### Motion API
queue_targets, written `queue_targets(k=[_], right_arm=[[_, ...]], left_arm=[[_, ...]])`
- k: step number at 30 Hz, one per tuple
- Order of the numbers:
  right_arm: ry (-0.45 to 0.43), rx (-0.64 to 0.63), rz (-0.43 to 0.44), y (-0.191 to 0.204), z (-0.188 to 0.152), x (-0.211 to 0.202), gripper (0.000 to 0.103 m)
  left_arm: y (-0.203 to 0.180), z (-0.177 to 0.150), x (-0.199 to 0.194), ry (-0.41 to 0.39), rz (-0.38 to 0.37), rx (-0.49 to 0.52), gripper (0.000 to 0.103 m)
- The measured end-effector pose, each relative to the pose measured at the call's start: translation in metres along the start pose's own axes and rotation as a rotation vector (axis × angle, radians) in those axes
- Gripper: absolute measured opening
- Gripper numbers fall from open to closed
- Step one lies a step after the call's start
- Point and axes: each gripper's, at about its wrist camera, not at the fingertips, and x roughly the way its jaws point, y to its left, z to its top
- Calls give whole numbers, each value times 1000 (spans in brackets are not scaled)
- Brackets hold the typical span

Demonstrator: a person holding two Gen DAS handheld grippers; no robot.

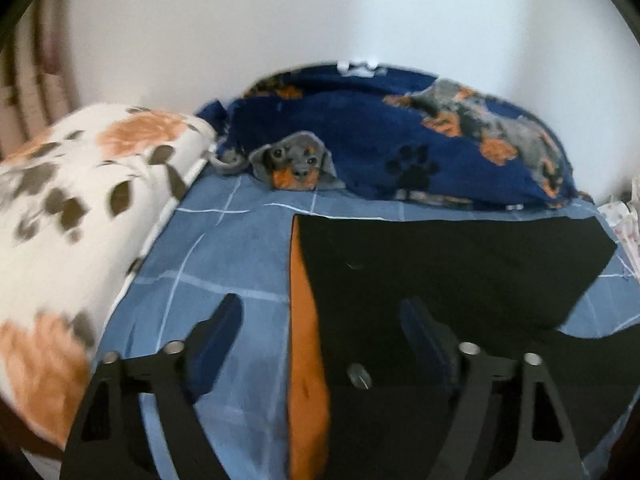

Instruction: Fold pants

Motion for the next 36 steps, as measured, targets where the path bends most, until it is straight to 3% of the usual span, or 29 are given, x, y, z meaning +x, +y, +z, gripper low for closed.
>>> queue_targets(k=[5, 10, 16, 17, 19, 20, 22, 25, 30, 36], right_arm=[[61, 10, -12, -4, 0, 22, 103], [125, 36, -25, -12, -3, 42, 103], [138, 57, -27, -13, 0, 50, 103], [136, 53, -24, -11, 1, 50, 103], [140, 45, -18, -9, 4, 53, 103], [142, 40, -16, -8, 5, 54, 103], [149, 32, -14, -5, 6, 56, 103], [150, 37, -2, -8, 11, 58, 103], [82, 111, 62, -35, 49, 54, 103], [88, 334, 225, -91, 108, 84, 103]], left_arm=[[25, 32, 70, 83, -50, 29, 73], [41, 52, 111, 94, -109, 29, 73], [24, 58, 152, 165, -123, 149, 71], [23, 58, 157, 173, -136, 155, 67], [20, 60, 167, 200, -174, 151, 40], [21, 60, 168, 196, -168, 131, 40], [21, 60, 166, 182, -167, 90, 18], [8, 57, 150, 128, -95, 124, 10], [2, 48, 82, -31, -151, 40, 9], [-25, 13, -8, -176, -183, 122, 9]])
